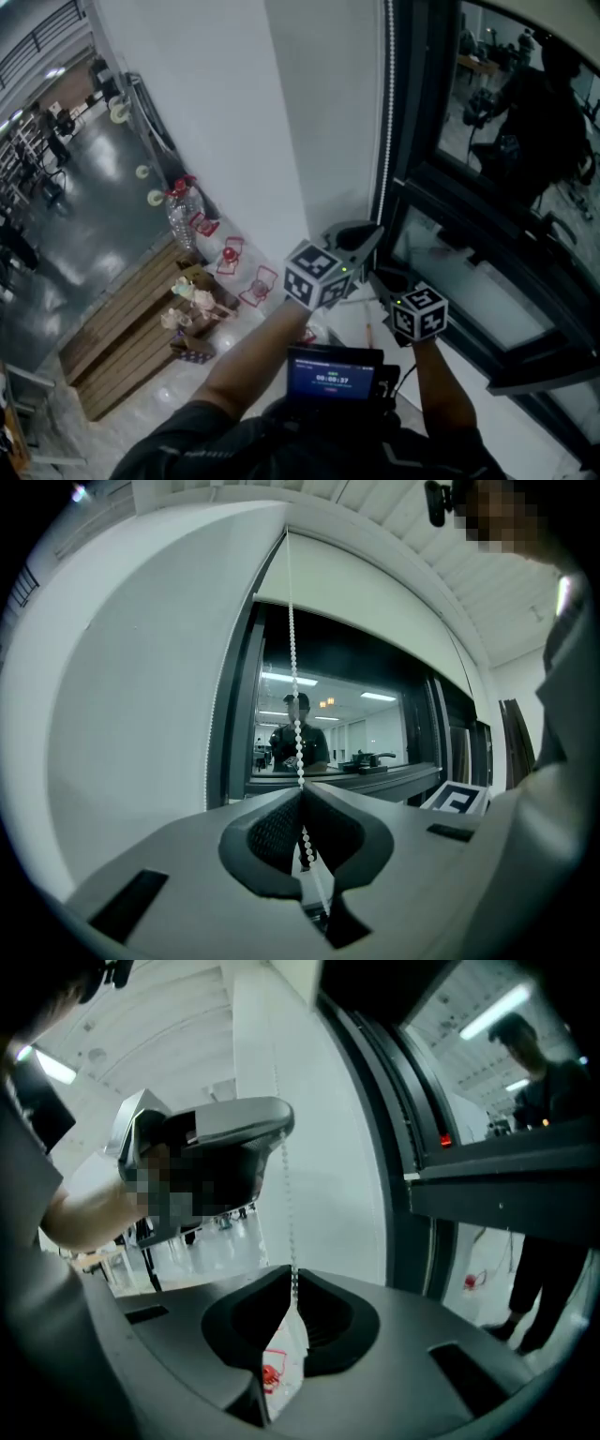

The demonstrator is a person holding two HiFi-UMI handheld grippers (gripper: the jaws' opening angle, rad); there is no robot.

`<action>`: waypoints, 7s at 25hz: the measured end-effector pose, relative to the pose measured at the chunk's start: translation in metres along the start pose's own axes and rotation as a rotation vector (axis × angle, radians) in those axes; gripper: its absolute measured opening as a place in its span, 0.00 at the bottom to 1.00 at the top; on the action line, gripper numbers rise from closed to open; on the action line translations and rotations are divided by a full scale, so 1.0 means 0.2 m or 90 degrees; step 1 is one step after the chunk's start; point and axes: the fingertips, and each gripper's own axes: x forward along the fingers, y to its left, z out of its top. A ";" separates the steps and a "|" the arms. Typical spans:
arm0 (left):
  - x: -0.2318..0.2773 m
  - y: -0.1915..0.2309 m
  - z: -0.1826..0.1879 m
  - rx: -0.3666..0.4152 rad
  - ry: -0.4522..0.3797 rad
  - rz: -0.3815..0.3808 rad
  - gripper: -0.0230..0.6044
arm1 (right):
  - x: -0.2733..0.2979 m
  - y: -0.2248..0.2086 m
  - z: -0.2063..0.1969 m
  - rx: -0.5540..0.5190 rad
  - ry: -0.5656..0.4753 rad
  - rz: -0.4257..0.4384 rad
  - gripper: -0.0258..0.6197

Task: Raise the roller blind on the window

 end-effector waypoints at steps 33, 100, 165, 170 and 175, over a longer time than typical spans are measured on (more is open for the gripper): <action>-0.04 -0.17 -0.02 0.011 -0.009 -0.024 0.03 | -0.41 0.24 1.32 -0.138 -0.329 0.064 0.05; -0.01 -0.09 0.68 0.050 -0.122 -0.004 0.05 | -0.25 0.14 0.73 -0.040 -0.234 0.066 0.04; -0.02 -0.17 -0.17 -0.022 0.024 -0.033 0.04 | -0.43 0.18 1.29 -0.086 -0.389 0.075 0.05; -0.01 -0.17 -0.19 -0.023 0.026 -0.036 0.04 | -0.43 0.19 1.27 -0.090 -0.401 0.070 0.05; -0.02 -0.16 -0.29 -0.045 0.048 -0.043 0.04 | -0.38 0.19 1.18 -0.083 -0.380 0.059 0.05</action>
